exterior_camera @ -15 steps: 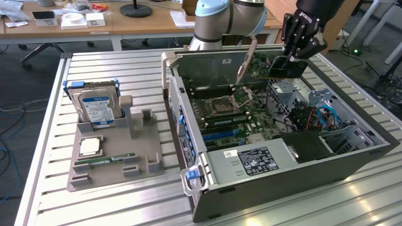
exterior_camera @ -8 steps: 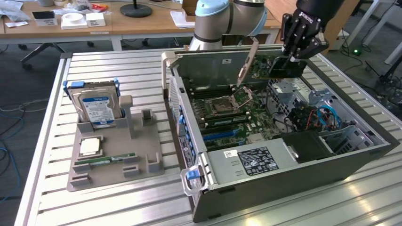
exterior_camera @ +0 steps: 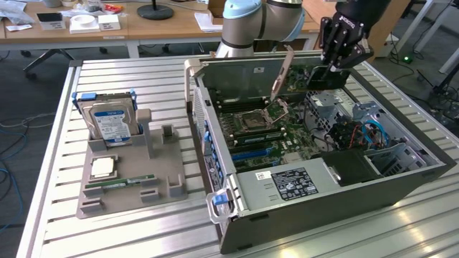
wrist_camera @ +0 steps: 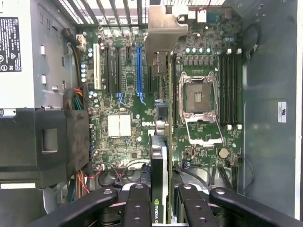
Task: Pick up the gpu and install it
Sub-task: 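Insert the gpu into the slot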
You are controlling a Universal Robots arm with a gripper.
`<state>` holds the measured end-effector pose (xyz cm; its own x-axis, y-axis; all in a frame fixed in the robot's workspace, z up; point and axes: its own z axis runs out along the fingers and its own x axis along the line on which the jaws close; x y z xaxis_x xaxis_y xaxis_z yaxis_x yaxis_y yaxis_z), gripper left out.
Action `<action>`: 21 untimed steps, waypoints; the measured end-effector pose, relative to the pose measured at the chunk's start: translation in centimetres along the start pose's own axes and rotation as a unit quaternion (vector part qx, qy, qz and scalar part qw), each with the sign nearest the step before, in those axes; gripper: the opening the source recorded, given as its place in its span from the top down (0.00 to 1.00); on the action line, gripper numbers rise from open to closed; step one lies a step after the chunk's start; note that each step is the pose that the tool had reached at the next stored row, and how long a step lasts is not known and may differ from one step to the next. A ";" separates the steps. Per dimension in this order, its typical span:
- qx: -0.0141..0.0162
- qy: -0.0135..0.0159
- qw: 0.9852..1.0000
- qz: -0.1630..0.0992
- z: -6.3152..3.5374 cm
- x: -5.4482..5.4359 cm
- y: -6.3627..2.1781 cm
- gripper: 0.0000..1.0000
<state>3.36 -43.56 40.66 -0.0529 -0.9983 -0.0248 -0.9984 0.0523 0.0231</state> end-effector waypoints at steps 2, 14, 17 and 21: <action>0.005 0.000 1.000 -0.001 0.08 0.0 0.24 0.73; 0.010 -0.001 1.000 -0.001 0.24 0.0 0.95 0.73; 0.017 -0.001 1.000 -0.001 0.51 0.0 1.42 0.73; 0.026 -0.001 1.000 -0.001 0.79 0.1 1.83 0.73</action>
<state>1.51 -43.50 39.91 -0.0500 -0.9984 -0.0273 -0.9983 0.0508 -0.0290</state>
